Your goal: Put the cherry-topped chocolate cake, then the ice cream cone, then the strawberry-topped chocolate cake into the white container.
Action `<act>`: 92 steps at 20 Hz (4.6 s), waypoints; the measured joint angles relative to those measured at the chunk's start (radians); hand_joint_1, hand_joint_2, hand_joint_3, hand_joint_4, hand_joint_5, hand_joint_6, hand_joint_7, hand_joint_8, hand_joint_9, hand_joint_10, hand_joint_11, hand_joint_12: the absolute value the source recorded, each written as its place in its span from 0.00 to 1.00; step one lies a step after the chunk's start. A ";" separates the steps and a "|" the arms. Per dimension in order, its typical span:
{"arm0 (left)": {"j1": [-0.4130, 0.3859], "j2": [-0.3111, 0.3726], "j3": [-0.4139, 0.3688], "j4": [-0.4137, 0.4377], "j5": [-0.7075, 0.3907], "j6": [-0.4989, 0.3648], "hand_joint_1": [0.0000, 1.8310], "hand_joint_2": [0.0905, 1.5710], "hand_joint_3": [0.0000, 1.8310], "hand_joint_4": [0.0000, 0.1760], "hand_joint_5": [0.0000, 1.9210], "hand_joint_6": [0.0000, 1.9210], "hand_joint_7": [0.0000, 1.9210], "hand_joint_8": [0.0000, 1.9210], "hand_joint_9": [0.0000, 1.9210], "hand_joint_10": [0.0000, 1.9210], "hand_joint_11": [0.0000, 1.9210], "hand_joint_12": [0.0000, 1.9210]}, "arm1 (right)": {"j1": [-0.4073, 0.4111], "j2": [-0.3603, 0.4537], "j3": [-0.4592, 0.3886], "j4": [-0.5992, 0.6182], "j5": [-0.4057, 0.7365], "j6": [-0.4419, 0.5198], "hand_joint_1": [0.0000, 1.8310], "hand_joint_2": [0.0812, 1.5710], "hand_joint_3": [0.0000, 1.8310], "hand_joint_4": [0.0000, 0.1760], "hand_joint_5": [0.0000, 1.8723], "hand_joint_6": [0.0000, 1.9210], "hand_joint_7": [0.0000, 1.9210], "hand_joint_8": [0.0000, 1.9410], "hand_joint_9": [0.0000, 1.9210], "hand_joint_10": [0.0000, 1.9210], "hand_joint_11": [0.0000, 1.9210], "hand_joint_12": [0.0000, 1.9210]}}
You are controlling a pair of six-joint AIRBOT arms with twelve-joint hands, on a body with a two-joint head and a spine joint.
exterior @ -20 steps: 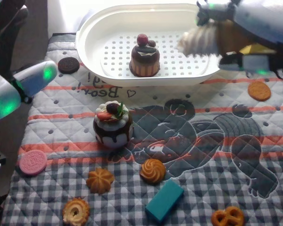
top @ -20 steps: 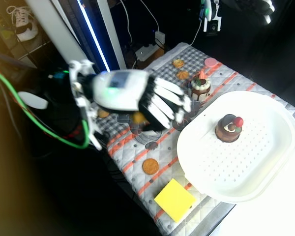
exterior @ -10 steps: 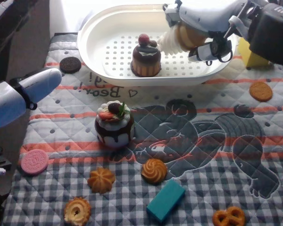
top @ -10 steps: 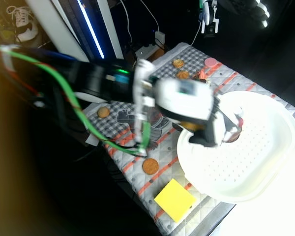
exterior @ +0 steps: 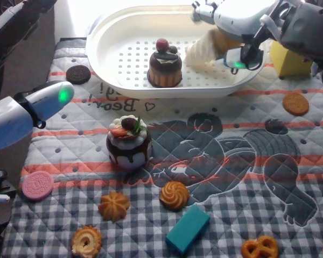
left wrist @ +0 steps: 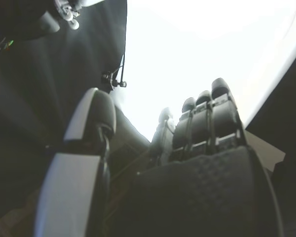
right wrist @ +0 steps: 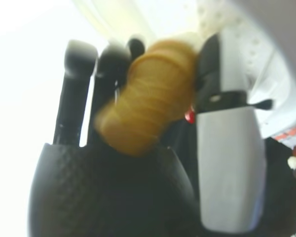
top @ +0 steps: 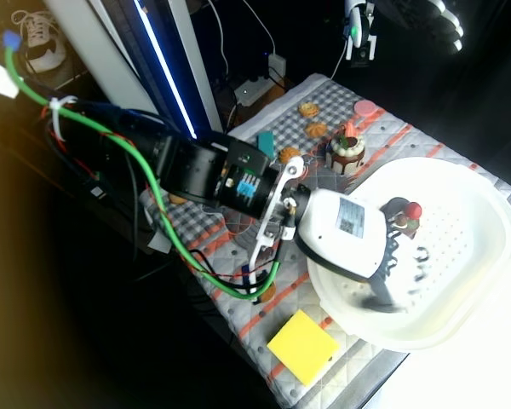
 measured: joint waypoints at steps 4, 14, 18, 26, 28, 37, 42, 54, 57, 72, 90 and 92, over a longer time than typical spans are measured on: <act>0.000 0.000 0.000 -0.007 0.000 -0.001 0.44 0.78 0.00 0.57 0.04 0.00 0.00 0.00 0.00 0.00 0.00 0.09 | 0.004 0.035 -0.049 0.002 0.010 0.000 0.29 0.71 0.00 0.18 0.00 0.00 0.00 0.00 0.00 0.00 0.00 0.00; 0.008 0.001 0.000 -0.036 0.031 -0.001 0.45 0.72 0.00 0.66 0.02 0.00 0.00 0.00 0.00 0.00 0.00 0.00 | -0.086 0.358 -0.408 -0.341 0.148 0.274 0.39 0.71 0.00 0.04 0.00 0.00 0.00 0.00 0.01 0.02 0.00 0.73; 0.010 0.008 0.000 -0.031 0.092 -0.001 0.41 0.70 0.00 0.48 0.02 0.00 0.00 0.00 0.00 0.00 0.00 0.00 | -0.220 0.449 -0.510 -0.513 0.231 0.512 0.31 0.76 0.00 0.00 0.00 0.00 0.00 0.00 0.00 0.02 0.00 0.37; -0.028 -0.014 0.052 -0.028 0.311 -0.001 0.44 0.67 0.00 0.64 0.00 0.00 0.00 0.00 0.00 0.00 0.00 0.00 | -0.503 0.585 -0.607 -0.642 0.530 0.888 0.31 0.73 0.00 0.00 0.00 0.00 0.00 0.00 0.04 0.02 0.00 0.46; -0.047 -0.037 0.069 -0.006 0.375 -0.001 0.44 0.67 0.00 0.55 0.00 0.00 0.00 0.00 0.00 0.00 0.00 0.00 | -0.545 0.595 -0.628 -0.644 0.580 0.902 0.37 0.73 0.00 0.00 0.00 0.00 0.00 0.00 0.00 0.00 0.00 0.06; -0.151 -0.144 0.155 0.062 0.635 0.003 0.48 0.67 0.00 0.43 0.00 0.00 0.00 0.00 0.00 0.00 0.00 0.00 | -0.668 0.649 -0.684 -0.638 0.762 0.938 0.37 0.76 0.01 0.00 0.00 0.00 0.00 0.00 0.00 0.00 0.02 0.01; -0.205 -0.208 0.216 0.092 0.737 0.004 0.55 0.69 0.00 0.42 0.04 0.03 0.09 0.03 0.00 0.31 0.00 0.67 | -0.682 0.649 -0.686 -0.634 0.768 0.938 0.37 0.77 0.00 0.00 0.00 0.00 0.00 0.00 0.01 0.00 0.00 0.26; -0.230 -0.199 0.181 0.113 0.722 0.042 0.78 0.87 0.01 0.00 0.02 0.80 0.15 0.95 0.26 1.00 0.16 1.00 | -0.714 0.645 -0.688 -0.603 0.792 0.938 0.34 0.79 0.00 0.00 0.00 0.00 0.00 0.00 0.00 0.00 0.00 0.32; -0.248 -0.181 0.167 0.135 0.675 0.048 0.78 0.86 0.00 0.00 0.07 0.91 0.19 0.93 0.28 0.99 0.32 1.00 | -0.719 0.643 -0.688 -0.599 0.792 0.938 0.33 0.78 0.00 0.00 0.00 0.00 0.00 0.00 0.00 0.00 0.00 0.14; -0.470 -0.256 0.280 0.064 0.741 0.199 0.78 0.86 0.00 0.00 0.05 0.88 0.20 0.92 0.27 0.99 0.26 1.00 | -0.724 0.633 -0.686 -0.591 0.800 0.939 0.34 0.79 0.00 0.00 0.00 0.00 0.00 0.00 0.00 0.00 0.00 0.15; -0.574 -0.425 0.541 -0.267 0.987 0.452 0.34 0.55 0.01 0.85 0.00 0.00 0.00 0.00 0.00 0.00 0.00 0.01 | -0.734 0.619 -0.679 -0.582 0.806 0.957 0.33 0.81 0.00 0.00 0.00 0.00 0.00 0.00 0.00 0.00 0.00 0.56; -0.574 -0.389 0.498 -0.262 0.954 0.453 0.34 0.53 0.01 0.98 0.00 0.00 0.00 0.00 0.00 0.00 0.00 0.00 | -0.734 0.619 -0.678 -0.576 0.806 0.957 0.32 0.80 0.00 0.00 0.00 0.00 0.00 0.00 0.00 0.00 0.00 0.56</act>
